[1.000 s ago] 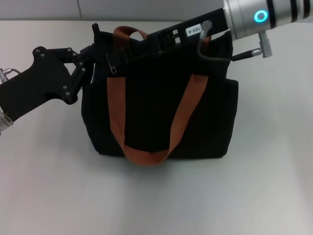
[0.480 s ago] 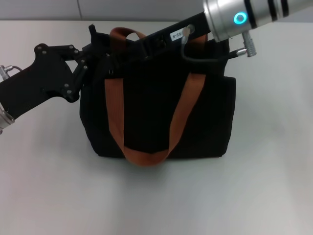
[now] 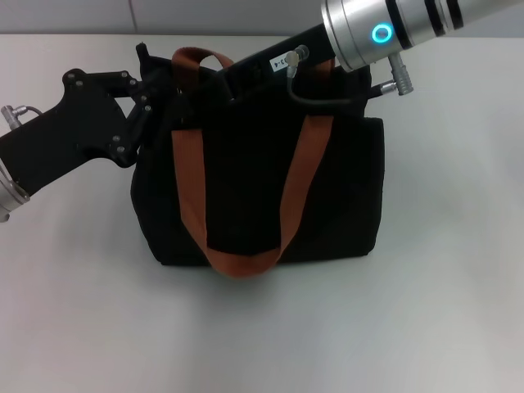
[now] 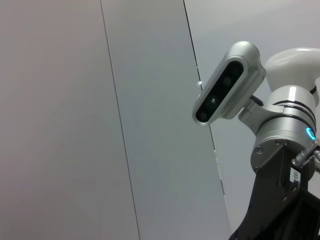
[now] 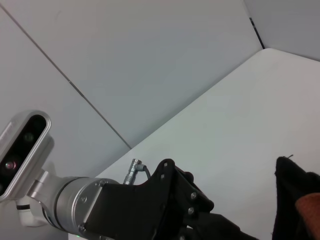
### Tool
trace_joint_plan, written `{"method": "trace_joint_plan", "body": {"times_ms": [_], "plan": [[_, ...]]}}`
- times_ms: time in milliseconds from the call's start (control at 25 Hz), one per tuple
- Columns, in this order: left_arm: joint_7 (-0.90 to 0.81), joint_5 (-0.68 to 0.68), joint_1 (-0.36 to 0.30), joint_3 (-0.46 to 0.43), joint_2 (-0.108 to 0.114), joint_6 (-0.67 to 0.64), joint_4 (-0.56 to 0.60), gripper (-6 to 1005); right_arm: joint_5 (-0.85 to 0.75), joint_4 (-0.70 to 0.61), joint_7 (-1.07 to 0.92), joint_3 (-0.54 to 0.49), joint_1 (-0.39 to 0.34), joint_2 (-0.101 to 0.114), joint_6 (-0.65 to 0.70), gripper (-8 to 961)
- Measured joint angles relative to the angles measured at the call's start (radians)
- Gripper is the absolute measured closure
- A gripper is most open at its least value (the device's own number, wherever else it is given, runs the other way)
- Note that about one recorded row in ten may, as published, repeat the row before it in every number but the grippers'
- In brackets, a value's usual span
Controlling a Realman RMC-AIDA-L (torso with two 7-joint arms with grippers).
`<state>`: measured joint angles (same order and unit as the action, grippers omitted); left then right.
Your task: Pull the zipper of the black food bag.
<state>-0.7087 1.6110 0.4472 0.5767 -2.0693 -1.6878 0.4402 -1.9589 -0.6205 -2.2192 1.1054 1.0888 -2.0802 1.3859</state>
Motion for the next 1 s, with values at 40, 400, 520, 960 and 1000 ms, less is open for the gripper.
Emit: {"method": "trace_joint_plan", "body": {"times_ms": [40,400,520,960,1000], "plan": [[0.0,0.0,0.0,0.0,0.0,0.0,0.0,973,0.0,0.0,0.0,0.0,0.0,0.0,0.0,574],[-0.002,-0.01,-0.008,0.0,0.001,-0.008,0.0,973,0.004,-0.014,-0.005,-0.003,-0.019,0.0,-0.006,821],[-0.002,-0.011,-0.01,0.0,0.002,-0.009,0.0,973,0.004,-0.015,-0.005,-0.003,-0.02,0.0,-0.006,834],[-0.001,-0.016,-0.02,-0.002,0.004,-0.008,0.0,972,0.0,-0.105,-0.042,-0.001,-0.059,0.002,0.007,858],[-0.002,-0.016,-0.022,-0.002,0.005,-0.007,0.0,972,-0.001,-0.111,-0.044,-0.001,-0.062,0.003,0.01,859]]}}
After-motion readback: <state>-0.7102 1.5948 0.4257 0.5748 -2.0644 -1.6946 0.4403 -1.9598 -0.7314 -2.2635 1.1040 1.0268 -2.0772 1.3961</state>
